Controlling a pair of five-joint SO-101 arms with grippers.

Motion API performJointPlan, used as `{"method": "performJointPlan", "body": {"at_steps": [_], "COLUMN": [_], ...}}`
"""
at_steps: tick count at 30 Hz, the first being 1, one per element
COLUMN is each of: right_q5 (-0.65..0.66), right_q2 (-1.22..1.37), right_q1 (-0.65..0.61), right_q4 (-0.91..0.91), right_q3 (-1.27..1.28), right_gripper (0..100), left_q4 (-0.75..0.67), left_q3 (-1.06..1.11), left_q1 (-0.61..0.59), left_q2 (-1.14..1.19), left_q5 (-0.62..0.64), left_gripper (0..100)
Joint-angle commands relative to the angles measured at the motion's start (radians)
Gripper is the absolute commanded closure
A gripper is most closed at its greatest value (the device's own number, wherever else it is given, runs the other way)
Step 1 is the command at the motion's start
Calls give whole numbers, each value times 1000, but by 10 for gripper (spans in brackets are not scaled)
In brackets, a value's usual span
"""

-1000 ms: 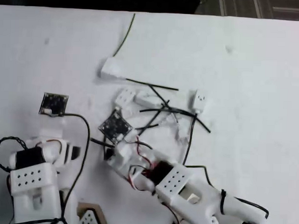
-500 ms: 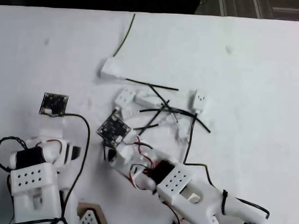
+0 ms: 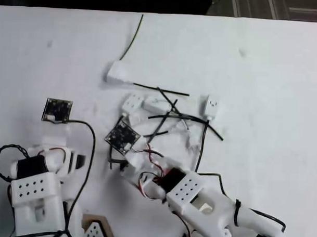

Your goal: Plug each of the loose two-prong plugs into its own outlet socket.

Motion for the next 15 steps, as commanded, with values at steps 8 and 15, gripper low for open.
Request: {"method": "performJointPlan", "body": {"at_steps": [8, 15], "right_q5": [52, 52], "right_q2": [183, 246], "right_q1": [10, 12], "right_q4": [13, 93], "right_q3": [-98, -160], "right_gripper": [982, 982], "left_q4": [-15, -15], "left_q3": [-3, -3], "left_q1": [-7, -4], "left_q2": [-18, -18], "left_q5": [-9, -9], "left_gripper": [732, 732]}}
